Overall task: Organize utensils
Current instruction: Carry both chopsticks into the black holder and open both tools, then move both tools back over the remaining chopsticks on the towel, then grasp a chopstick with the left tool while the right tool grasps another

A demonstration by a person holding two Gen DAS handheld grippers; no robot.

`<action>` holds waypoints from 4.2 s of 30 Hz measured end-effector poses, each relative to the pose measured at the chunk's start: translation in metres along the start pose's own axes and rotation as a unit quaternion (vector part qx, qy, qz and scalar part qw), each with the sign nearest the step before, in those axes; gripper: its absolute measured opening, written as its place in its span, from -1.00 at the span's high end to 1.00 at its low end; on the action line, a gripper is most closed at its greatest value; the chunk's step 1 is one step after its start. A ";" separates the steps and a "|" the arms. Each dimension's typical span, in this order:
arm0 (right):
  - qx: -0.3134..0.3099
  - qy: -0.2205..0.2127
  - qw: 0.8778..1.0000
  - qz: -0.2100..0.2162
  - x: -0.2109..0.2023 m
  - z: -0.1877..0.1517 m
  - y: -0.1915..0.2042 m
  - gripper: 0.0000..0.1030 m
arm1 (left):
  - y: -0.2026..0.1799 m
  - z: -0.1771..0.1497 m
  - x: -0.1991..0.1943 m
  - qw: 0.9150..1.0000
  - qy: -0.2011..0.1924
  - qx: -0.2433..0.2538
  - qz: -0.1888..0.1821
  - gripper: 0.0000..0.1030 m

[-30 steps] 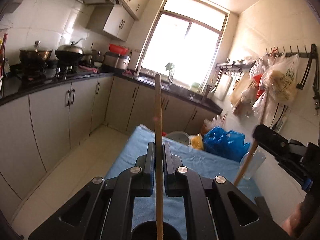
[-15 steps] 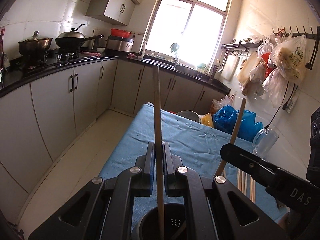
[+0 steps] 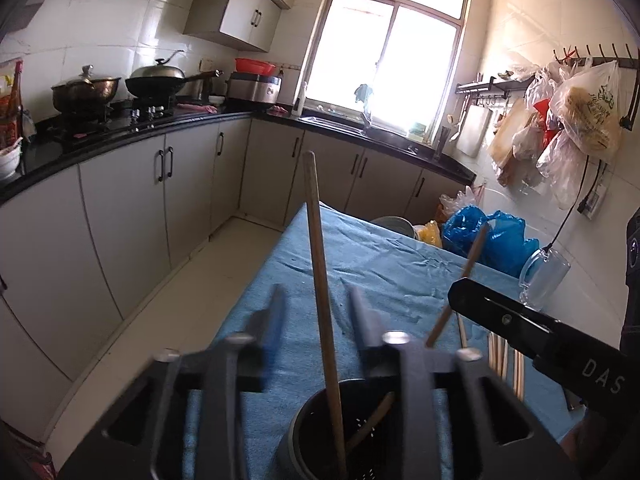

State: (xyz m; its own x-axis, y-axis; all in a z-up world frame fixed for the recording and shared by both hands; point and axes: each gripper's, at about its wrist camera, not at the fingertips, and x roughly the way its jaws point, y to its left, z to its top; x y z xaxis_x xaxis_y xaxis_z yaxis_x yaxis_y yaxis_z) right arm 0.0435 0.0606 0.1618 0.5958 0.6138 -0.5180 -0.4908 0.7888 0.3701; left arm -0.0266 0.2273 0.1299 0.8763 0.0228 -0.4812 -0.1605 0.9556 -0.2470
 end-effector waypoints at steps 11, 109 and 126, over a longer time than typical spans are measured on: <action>0.021 -0.021 1.000 -0.011 -0.025 -0.003 -0.008 0.06 | -0.010 -0.002 -0.037 0.999 -0.017 0.017 0.023 0.08; 0.072 0.341 0.901 -0.258 -0.114 -0.114 -0.257 0.27 | -0.168 -0.140 0.065 0.906 0.383 0.167 -0.062 0.48; 0.071 0.216 0.953 -0.201 -0.153 -0.118 -0.230 0.86 | -0.155 -0.127 0.014 0.936 0.304 0.121 -0.132 0.87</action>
State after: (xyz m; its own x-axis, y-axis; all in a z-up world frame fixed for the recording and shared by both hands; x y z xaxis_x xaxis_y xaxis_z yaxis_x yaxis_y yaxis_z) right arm -0.0099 -0.2184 0.0653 0.3850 0.2131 -0.8980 -0.1691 0.9728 0.1584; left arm -0.0478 0.0424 0.0545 0.4387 -0.3250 -0.8378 0.1972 0.9444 -0.2630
